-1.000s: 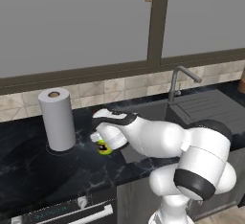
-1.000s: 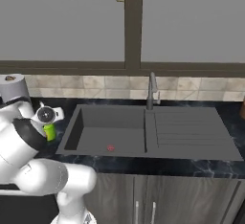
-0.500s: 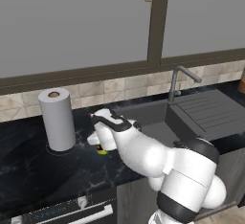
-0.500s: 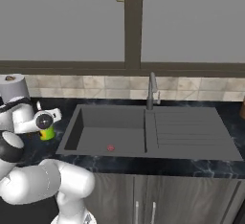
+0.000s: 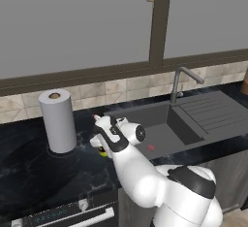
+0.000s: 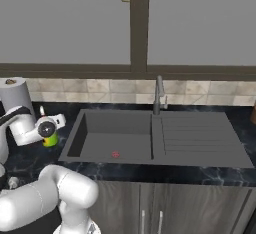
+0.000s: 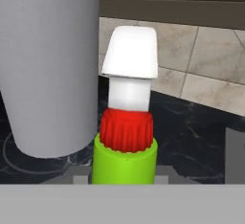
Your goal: Open the cabinet. Pick the spray and place it next to the sink. Then close the cabinet.
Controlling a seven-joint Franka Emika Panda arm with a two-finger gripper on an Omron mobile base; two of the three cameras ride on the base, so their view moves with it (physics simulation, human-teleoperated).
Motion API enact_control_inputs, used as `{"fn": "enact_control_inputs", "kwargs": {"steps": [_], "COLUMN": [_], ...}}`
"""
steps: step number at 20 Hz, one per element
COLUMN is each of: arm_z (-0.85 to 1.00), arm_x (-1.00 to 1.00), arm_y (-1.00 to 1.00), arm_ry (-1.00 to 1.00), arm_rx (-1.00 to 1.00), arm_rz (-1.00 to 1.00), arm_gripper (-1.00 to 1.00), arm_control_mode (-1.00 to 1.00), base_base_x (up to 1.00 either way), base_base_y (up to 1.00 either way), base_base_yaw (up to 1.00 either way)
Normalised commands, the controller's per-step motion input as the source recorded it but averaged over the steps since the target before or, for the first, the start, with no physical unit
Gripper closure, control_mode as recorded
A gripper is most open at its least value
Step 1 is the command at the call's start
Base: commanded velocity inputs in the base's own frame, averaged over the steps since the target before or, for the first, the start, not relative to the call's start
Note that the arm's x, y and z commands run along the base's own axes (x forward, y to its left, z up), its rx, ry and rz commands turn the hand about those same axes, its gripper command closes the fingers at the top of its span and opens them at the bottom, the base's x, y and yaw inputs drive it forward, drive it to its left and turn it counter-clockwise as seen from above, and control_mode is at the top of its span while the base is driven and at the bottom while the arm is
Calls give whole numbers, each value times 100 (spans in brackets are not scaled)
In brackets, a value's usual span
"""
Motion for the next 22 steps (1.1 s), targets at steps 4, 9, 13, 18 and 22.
{"fn": "enact_control_inputs", "kwargs": {"steps": [4,9,13,18,22], "arm_z": [-2,0,0,0,0], "arm_x": [-3,0,0,0,0], "arm_y": [-12,0,0,0,0], "arm_ry": [1,1,0,1,0], "arm_rx": [0,0,0,0,0], "arm_rz": [0,0,0,0,0], "arm_gripper": [100,100,-100,-100,-100], "arm_control_mode": [-100,-100,-100,-100,-100], "base_base_x": [0,0,0,0,0], "base_base_y": [0,0,0,0,0], "base_base_yaw": [0,0,0,0,0]}}
